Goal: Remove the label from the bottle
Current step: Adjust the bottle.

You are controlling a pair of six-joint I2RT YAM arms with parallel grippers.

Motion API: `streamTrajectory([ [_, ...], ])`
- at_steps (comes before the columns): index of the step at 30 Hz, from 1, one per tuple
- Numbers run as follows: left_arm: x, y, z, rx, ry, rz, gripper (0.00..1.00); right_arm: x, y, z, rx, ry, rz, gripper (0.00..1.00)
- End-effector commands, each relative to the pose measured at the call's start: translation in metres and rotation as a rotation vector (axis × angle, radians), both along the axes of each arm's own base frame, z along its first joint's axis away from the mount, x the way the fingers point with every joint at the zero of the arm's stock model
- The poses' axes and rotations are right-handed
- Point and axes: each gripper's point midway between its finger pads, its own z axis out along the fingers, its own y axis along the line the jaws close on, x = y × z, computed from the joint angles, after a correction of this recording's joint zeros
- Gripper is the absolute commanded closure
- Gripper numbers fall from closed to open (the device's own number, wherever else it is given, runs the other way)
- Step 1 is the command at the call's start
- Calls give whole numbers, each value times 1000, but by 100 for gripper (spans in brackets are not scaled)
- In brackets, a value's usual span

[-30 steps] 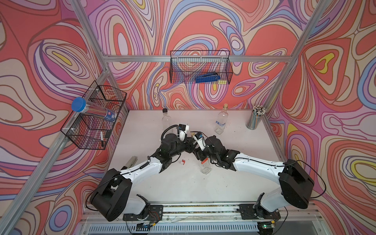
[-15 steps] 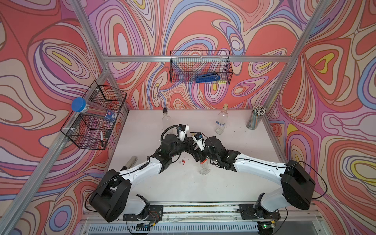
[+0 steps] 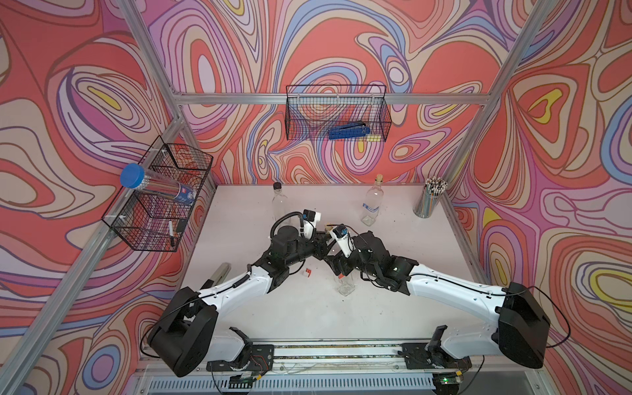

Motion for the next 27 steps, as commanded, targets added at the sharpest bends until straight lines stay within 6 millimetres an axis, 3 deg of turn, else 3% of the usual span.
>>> streamTrajectory([
  [1,4,0,29,-59,-94,7,100,-7,2,-6,-7,19,13,17],
  [6,3,2,29,-38,-106,9,100,-9,-7,5,2,0,-8,12],
  [18,1,3,29,14,-148,-2,100,-13,-39,37,20,-60,-103,15],
  [21,-1,3,32,21,-170,-11,100,-1,-49,45,22,-85,-168,19],
  [27,-8,1,34,27,-199,-48,100,29,-61,61,71,-100,-251,40],
])
